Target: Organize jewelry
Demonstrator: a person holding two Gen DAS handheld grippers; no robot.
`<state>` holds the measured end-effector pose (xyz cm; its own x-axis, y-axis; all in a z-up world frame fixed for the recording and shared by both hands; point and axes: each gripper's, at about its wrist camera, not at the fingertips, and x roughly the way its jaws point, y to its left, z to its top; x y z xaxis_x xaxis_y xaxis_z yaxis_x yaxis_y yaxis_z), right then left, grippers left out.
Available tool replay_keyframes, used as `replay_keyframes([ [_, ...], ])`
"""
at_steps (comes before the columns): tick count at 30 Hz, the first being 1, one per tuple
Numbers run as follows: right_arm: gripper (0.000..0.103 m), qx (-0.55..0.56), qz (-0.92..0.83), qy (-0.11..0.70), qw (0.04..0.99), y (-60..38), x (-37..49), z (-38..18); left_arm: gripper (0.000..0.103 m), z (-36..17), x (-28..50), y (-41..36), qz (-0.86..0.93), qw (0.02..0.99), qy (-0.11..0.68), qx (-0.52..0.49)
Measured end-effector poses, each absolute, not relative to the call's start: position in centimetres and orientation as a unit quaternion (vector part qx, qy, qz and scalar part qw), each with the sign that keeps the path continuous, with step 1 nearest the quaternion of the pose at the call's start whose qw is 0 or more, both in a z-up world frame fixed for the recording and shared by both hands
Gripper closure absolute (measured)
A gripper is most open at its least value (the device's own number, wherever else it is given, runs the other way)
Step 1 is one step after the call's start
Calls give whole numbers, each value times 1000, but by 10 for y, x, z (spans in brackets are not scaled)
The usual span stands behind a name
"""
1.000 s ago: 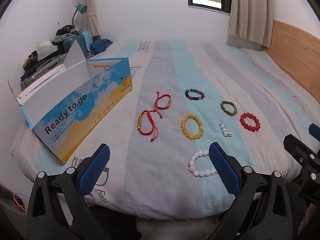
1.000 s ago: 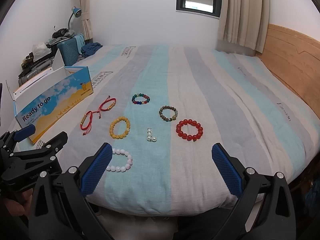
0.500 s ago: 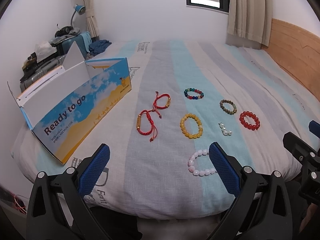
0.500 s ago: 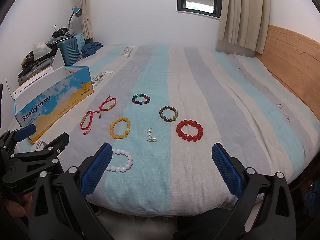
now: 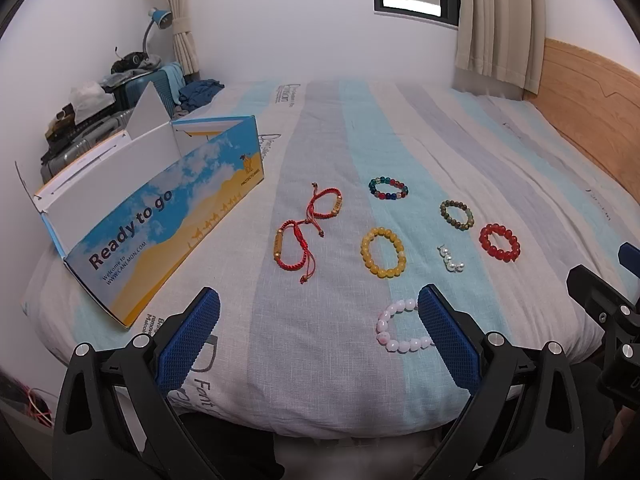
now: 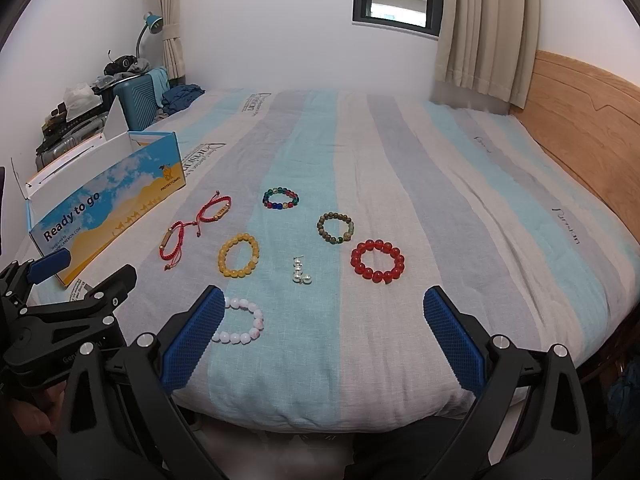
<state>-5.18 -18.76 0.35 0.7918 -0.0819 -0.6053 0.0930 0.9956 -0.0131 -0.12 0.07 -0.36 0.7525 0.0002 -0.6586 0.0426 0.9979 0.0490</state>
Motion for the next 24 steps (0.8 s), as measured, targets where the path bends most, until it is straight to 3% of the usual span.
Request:
replay_keyframes([
  [24, 7, -23, -52, 341, 938, -213, -8, -12, 6, -33, 42, 0, -22, 923, 382, 32],
])
